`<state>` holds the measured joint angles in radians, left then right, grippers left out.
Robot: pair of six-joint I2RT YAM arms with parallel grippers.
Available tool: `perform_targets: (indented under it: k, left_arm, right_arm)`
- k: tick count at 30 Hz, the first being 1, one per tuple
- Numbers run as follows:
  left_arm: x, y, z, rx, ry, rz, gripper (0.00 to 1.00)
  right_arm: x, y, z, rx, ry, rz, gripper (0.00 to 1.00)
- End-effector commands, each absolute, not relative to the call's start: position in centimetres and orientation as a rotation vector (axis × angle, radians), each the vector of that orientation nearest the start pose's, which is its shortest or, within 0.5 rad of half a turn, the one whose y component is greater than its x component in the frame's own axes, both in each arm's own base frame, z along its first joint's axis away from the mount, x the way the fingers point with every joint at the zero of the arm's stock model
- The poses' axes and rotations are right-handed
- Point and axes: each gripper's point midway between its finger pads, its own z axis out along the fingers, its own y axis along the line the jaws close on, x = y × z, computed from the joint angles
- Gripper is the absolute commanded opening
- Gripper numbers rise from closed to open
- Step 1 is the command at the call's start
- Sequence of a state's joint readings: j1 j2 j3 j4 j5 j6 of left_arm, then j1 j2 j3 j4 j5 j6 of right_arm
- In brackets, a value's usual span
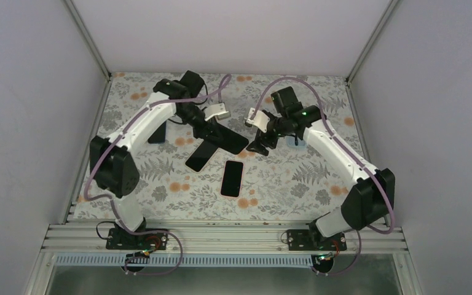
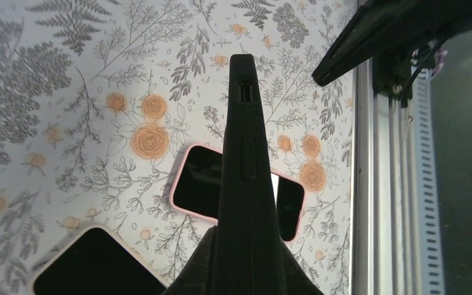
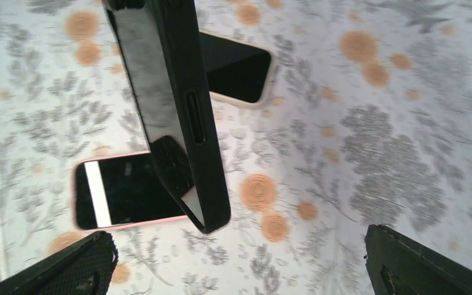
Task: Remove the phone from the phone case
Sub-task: Pick up the phone at the center of the board, then remove the phone case from the phone.
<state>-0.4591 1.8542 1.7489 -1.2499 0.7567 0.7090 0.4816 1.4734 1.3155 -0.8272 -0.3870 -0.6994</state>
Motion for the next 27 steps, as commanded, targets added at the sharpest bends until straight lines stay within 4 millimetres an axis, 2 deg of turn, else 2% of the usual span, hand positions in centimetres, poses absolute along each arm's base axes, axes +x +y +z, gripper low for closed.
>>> perform_targets:
  k: [1, 5, 10, 16, 27]
  left_arm:
    - [28.8, -28.4, 23.1, 1.646, 1.960, -0.838, 0.02]
    - [26.8, -29.2, 23.9, 1.696, 1.909, -0.829, 0.02]
    - [25.3, -29.1, 23.5, 1.743, 1.916, -0.809, 0.02]
    - [24.9, -28.5, 24.2, 1.756, 1.911, -0.772, 0.02]
    - [24.5, -29.4, 24.9, 1.790, 1.886, -0.770, 0.02]
  right_arm:
    - [27.0, 24.4, 19.6, -1.645, 1.972, 0.690, 1.00]
    - [28.2, 24.7, 18.9, -1.654, 1.995, 0.714, 0.98]
    - [29.1, 24.6, 19.2, -1.657, 1.978, 0.743, 0.97]
    - [29.0, 23.8, 17.2, -1.720, 2.034, 0.808, 0.95]
    - [29.3, 23.5, 15.5, -1.747, 2.077, 0.822, 0.93]
